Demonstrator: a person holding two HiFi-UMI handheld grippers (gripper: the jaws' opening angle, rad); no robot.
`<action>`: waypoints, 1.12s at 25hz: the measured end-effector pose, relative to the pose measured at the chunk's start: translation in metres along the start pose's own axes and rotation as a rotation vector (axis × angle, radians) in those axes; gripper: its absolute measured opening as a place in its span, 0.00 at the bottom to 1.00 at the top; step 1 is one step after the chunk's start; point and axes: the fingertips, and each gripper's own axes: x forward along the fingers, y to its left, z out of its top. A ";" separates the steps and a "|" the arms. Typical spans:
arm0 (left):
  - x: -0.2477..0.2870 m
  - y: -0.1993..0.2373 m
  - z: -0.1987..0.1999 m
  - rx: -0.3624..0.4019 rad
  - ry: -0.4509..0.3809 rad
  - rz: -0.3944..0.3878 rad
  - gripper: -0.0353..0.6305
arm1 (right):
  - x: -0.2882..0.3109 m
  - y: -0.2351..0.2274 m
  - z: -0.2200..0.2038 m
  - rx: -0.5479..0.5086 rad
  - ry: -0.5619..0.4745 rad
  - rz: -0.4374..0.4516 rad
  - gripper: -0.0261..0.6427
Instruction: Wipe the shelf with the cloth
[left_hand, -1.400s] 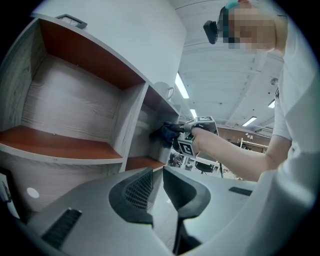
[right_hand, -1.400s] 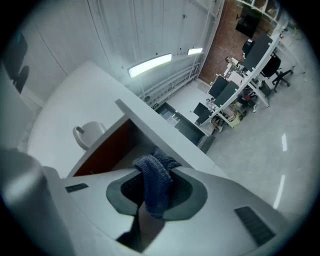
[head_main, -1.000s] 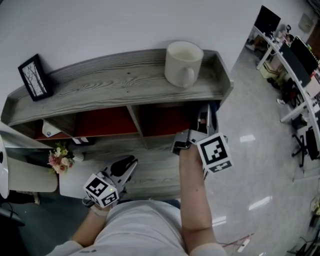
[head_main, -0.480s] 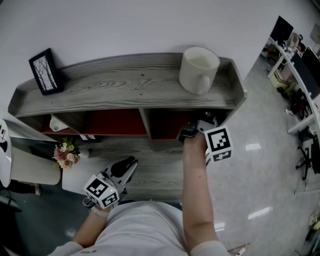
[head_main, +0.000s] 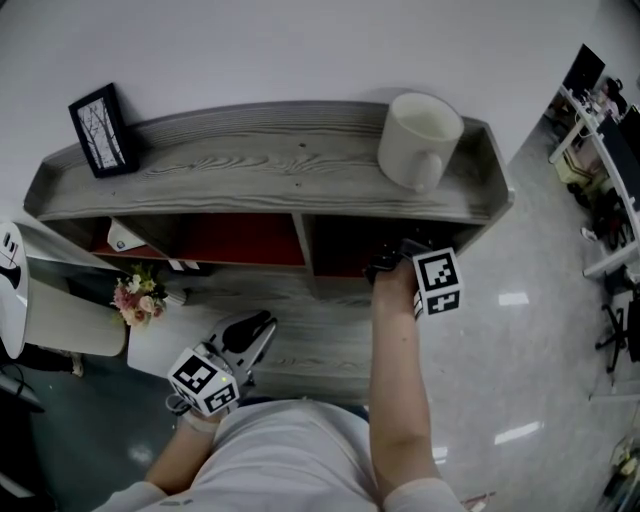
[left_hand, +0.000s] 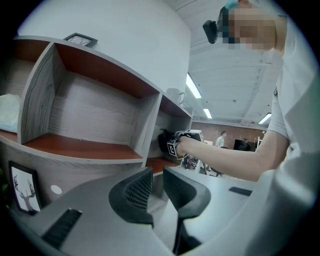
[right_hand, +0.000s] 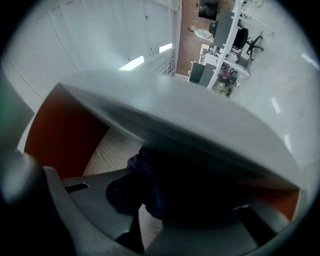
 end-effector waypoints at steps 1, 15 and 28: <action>-0.001 0.000 0.000 0.000 0.000 0.002 0.13 | 0.000 -0.008 -0.004 0.006 0.013 -0.021 0.15; -0.011 -0.006 -0.005 -0.010 -0.001 0.001 0.13 | -0.011 -0.077 -0.036 0.116 0.182 -0.284 0.15; -0.013 -0.014 -0.006 -0.004 -0.007 -0.050 0.13 | -0.058 -0.098 -0.037 0.208 0.215 -0.394 0.14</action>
